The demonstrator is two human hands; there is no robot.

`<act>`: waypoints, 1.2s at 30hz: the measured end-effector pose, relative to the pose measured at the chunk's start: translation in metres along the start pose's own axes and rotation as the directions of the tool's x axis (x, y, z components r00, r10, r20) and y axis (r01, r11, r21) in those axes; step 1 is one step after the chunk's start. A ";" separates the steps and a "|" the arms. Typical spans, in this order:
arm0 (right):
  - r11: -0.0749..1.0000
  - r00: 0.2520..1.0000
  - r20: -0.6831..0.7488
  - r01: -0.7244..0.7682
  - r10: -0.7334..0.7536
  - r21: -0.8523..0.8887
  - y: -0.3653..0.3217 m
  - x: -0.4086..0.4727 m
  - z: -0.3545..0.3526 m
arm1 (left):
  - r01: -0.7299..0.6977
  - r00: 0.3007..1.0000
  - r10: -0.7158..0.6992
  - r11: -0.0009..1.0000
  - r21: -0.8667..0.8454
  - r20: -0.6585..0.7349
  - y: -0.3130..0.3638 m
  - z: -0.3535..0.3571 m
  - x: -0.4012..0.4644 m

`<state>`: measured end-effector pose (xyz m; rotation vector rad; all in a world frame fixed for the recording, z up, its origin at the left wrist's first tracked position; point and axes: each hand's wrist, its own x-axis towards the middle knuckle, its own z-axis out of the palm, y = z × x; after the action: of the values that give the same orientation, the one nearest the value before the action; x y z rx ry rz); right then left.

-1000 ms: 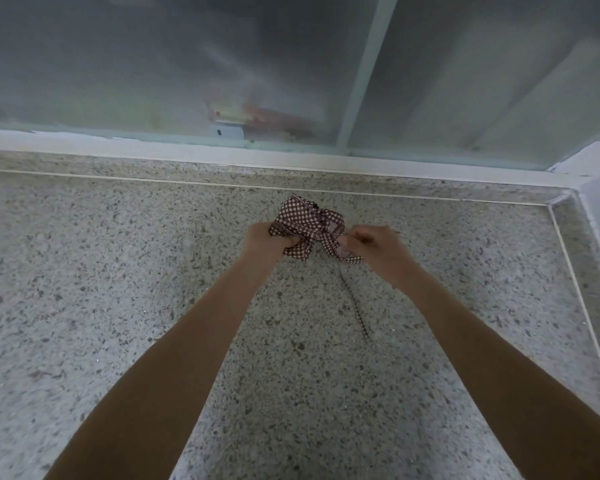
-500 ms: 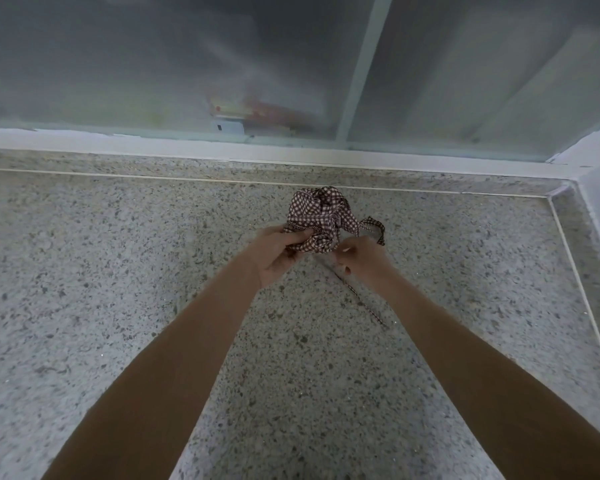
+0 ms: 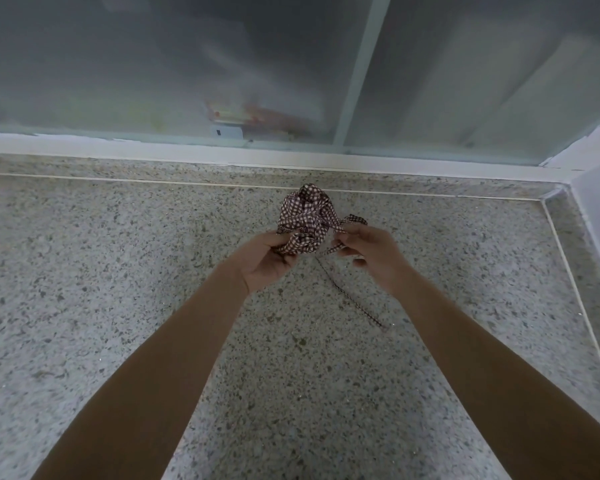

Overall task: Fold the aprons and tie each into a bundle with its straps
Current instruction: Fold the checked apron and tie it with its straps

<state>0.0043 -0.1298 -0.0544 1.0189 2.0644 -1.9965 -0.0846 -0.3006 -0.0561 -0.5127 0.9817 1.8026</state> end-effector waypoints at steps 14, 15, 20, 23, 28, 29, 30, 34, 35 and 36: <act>0.996 0.997 -0.015 0.078 -0.079 -0.049 -0.006 0.000 0.018 | -0.057 0.998 0.053 0.993 0.102 0.040 -0.009 0.008 0.005; 0.998 0.998 0.014 0.065 -0.065 0.003 -0.008 0.001 0.020 | -0.063 0.998 0.059 0.990 0.124 0.031 -0.009 0.008 0.006; 0.925 0.983 0.136 -0.163 0.122 0.345 -0.013 -0.002 0.023 | -0.143 0.990 0.138 0.956 0.254 0.040 -0.008 0.009 0.009; 0.832 0.960 0.234 -0.251 0.150 0.495 -0.011 -0.003 0.018 | -0.222 0.975 0.218 0.908 0.356 0.051 -0.009 0.010 0.012; 0.879 0.969 0.207 -0.214 0.135 0.427 -0.009 -0.001 0.021 | -0.254 0.961 0.274 0.810 0.528 0.041 -0.014 0.008 0.019; 0.884 0.973 0.188 -0.204 0.135 0.421 -0.009 -0.001 0.022 | -0.250 0.962 0.270 0.794 0.555 0.046 -0.015 0.007 0.019; 0.883 0.975 0.172 -0.202 0.141 0.423 -0.009 0.000 0.022 | -0.245 0.964 0.262 0.780 0.577 0.055 -0.015 0.007 0.020; 0.878 0.968 0.186 -0.234 0.169 0.418 -0.005 0.001 0.018 | -0.225 0.971 0.228 0.748 0.624 0.078 -0.014 0.007 0.020; 0.881 0.966 0.186 -0.240 0.177 0.407 -0.004 0.000 0.018 | -0.225 0.971 0.223 0.732 0.643 0.086 -0.014 0.007 0.020; 0.888 0.966 0.182 -0.241 0.182 0.391 -0.004 0.000 0.018 | -0.227 0.970 0.224 0.700 0.677 0.094 -0.013 0.007 0.021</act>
<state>-0.0046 -0.1458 -0.0539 1.0720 1.4196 -2.3563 -0.0809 -0.2812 -0.0722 0.0914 1.6648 1.4813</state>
